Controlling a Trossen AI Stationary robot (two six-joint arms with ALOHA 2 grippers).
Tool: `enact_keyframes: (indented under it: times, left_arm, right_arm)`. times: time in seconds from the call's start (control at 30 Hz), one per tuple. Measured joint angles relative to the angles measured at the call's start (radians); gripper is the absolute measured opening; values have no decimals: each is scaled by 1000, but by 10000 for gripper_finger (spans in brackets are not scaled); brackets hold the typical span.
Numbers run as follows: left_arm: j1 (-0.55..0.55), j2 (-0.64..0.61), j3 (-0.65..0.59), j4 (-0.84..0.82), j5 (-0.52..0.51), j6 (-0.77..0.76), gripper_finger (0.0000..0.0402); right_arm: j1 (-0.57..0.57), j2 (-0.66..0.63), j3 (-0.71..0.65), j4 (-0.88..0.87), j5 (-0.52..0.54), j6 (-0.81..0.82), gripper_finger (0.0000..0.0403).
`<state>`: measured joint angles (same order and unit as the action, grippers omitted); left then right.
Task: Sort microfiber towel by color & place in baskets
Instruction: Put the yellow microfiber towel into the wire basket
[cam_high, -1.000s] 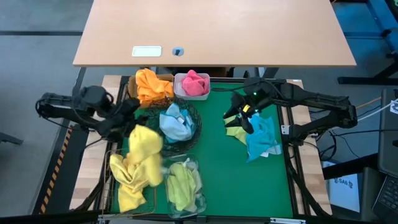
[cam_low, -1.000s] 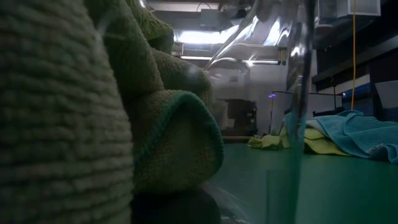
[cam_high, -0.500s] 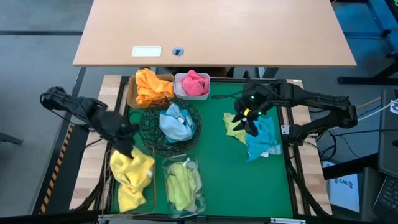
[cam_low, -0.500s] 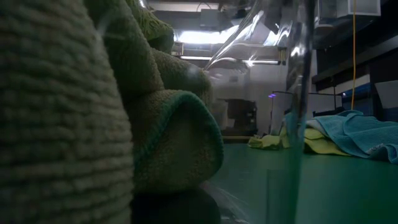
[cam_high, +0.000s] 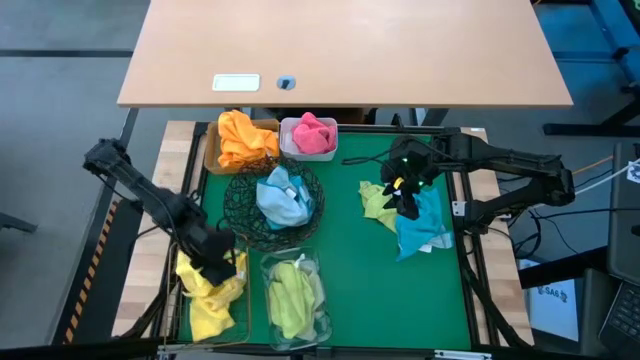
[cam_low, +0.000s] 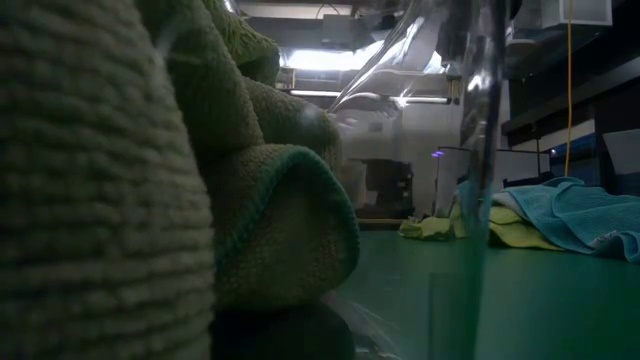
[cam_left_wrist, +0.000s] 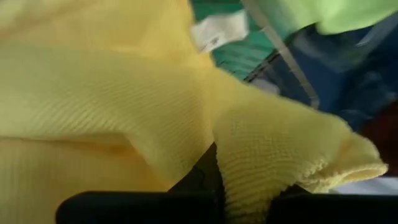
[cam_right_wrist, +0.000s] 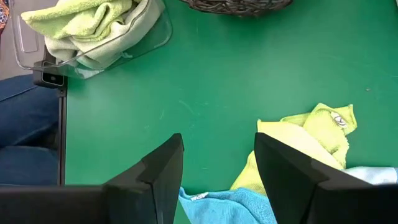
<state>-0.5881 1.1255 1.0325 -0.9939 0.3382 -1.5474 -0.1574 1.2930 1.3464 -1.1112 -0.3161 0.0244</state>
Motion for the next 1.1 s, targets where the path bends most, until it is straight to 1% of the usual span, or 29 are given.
enact_keyframes:
  times: [0.17,0.27,0.5,0.57,0.67,0.8,0.9,0.97,1.1]
  left_arm:
    - [-30,97,0,-7,76,-67,44]
    - [-41,144,0,-8,123,-76,71]
    - [-55,237,0,20,114,-76,121]
    - [-55,252,0,34,134,-75,130]
    - [-48,255,0,37,179,-79,136]
    - [-47,245,0,47,211,-104,137]
    - [-45,220,0,48,216,-130,137]
    - [-46,192,0,58,200,-146,138]
    - [-46,123,0,80,95,-178,138]
  right_arm:
    - [0,0,0,0,0,-33,198]
    - [0,0,0,0,0,-36,198]
    - [0,0,0,-18,2,-59,198]
    - [0,0,0,-16,2,-59,198]
    - [0,0,0,-16,2,-59,198]
    - [0,0,0,-17,2,-59,198]
    - [0,0,0,-17,2,-59,198]
    - [0,0,0,-17,2,-59,198]
    - [0,0,0,-17,2,-59,198]
